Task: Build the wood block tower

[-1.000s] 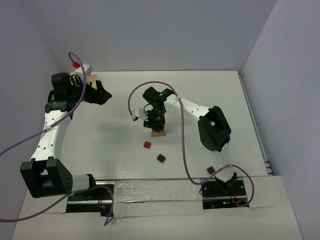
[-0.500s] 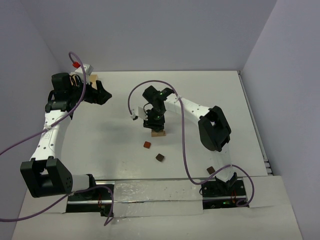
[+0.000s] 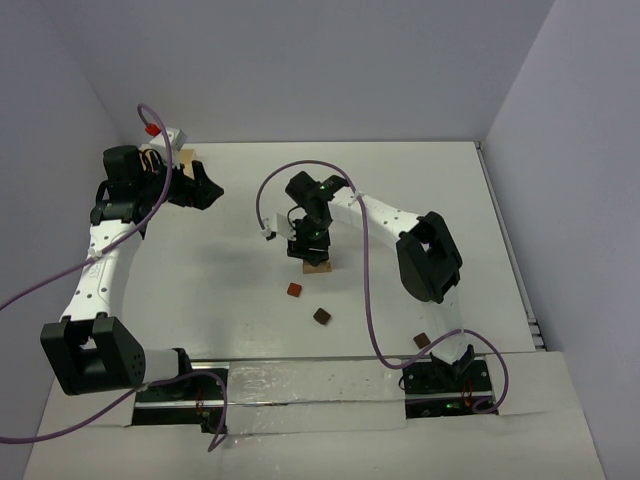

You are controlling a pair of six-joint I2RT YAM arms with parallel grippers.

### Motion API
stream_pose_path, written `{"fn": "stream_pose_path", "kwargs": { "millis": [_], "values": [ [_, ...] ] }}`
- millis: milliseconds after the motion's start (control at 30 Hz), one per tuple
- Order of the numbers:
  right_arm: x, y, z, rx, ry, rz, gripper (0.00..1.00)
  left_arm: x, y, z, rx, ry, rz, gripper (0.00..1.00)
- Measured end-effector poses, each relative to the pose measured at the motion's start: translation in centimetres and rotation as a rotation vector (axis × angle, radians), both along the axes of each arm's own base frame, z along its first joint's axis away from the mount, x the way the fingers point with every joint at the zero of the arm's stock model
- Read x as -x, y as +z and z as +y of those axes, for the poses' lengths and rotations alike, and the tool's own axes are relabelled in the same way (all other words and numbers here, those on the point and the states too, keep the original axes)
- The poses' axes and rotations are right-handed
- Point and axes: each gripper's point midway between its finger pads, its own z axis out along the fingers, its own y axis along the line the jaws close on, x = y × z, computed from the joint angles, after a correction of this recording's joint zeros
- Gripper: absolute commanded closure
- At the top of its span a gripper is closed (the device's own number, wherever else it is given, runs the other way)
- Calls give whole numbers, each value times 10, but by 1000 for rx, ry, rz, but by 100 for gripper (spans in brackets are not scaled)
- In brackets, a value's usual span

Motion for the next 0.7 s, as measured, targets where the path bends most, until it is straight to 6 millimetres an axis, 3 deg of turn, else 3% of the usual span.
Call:
{"fn": "stream_pose_path", "kwargs": {
  "millis": [700],
  "values": [
    [-1,-1,-3,4,14,-4,38,0,0,0,0,0,0,1]
  ]
}}
